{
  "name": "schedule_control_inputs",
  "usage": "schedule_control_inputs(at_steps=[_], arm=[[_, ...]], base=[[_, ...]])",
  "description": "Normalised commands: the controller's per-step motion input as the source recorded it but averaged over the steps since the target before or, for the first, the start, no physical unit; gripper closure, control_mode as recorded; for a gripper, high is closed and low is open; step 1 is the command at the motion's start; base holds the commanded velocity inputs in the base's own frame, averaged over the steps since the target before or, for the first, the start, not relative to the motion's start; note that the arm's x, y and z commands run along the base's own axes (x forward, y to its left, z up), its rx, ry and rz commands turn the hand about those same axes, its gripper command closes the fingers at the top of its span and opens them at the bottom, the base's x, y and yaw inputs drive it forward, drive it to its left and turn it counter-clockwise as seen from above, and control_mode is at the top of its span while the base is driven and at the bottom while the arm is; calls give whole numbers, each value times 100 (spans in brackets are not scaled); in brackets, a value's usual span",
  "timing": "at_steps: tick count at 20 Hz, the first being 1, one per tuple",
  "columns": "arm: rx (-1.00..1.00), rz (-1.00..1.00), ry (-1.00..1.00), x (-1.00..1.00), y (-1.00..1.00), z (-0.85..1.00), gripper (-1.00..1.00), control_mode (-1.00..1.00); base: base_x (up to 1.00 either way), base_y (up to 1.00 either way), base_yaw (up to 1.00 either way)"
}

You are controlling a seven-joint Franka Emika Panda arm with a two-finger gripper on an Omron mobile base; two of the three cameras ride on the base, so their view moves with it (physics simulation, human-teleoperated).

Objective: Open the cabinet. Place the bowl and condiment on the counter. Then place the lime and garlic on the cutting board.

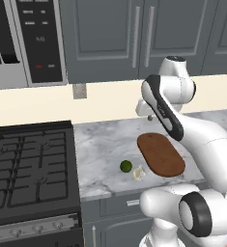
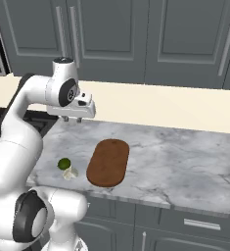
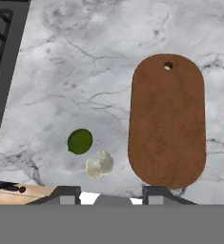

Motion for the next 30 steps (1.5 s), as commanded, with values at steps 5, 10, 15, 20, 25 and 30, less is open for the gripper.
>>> schedule_control_inputs(at_steps=[5,10,15,20,25,30], arm=[[-1,-1,-16,-13,-1,4,-100,-100],[0,-1,-43,-7,1,56,-100,-100],[-2,-6,-46,0,1,84,-100,-100],[-2,-8,-51,0,0,88,-100,-100],[0,-2,-44,3,0,64,-100,-100],[0,0,-17,15,0,57,-100,-100]], base=[[0,0,0],[0,0,0],[0,0,0],[0,0,0],[0,0,0],[0,0,0]])
